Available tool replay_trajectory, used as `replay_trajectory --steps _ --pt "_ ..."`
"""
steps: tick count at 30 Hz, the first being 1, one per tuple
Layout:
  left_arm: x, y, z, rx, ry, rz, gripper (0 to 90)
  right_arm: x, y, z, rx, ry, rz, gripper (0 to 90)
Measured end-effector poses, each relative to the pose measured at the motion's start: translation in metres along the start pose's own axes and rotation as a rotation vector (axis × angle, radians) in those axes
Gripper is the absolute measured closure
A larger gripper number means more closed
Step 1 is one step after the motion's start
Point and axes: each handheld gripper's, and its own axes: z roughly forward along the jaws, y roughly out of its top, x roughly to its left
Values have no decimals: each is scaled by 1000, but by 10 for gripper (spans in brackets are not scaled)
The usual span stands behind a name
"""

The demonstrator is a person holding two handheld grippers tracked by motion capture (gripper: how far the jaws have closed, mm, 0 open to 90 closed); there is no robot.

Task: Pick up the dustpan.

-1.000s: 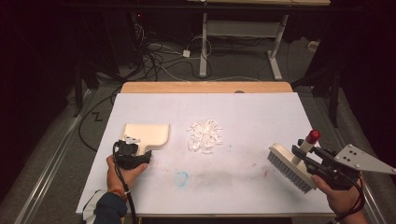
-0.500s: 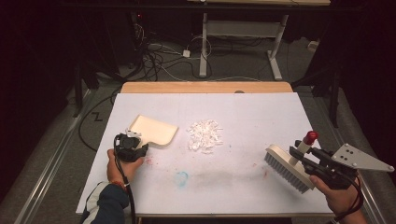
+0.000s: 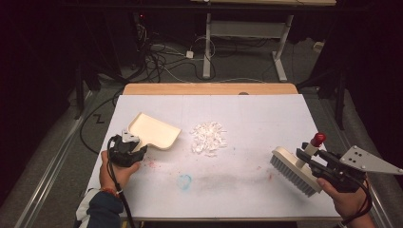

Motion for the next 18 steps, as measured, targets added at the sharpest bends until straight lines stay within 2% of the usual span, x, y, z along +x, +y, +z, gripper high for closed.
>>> replay_trajectory --steps 2,3,5,8,13,14,18 --pt "-4 -2 -6 4 1 26 640 0 0 -1 0 -3 0 694" --pt "-4 -2 -6 4 1 26 640 -1 0 -1 3 2 0 694" --pt "-9 -6 -14 -2 -20 45 640 0 1 -1 2 0 -5 694" --pt "-15 -10 -20 -4 -31 71 640 0 1 -1 -3 2 -10 695" --pt "-24 -18 -28 5 -58 102 640 1 0 1 -5 29 -10 695" --pt "-27 -23 -31 21 -76 118 640 1 1 1 -3 25 -17 695" --pt "-32 -29 -33 36 -96 135 639 0 0 2 2 22 -8 694"
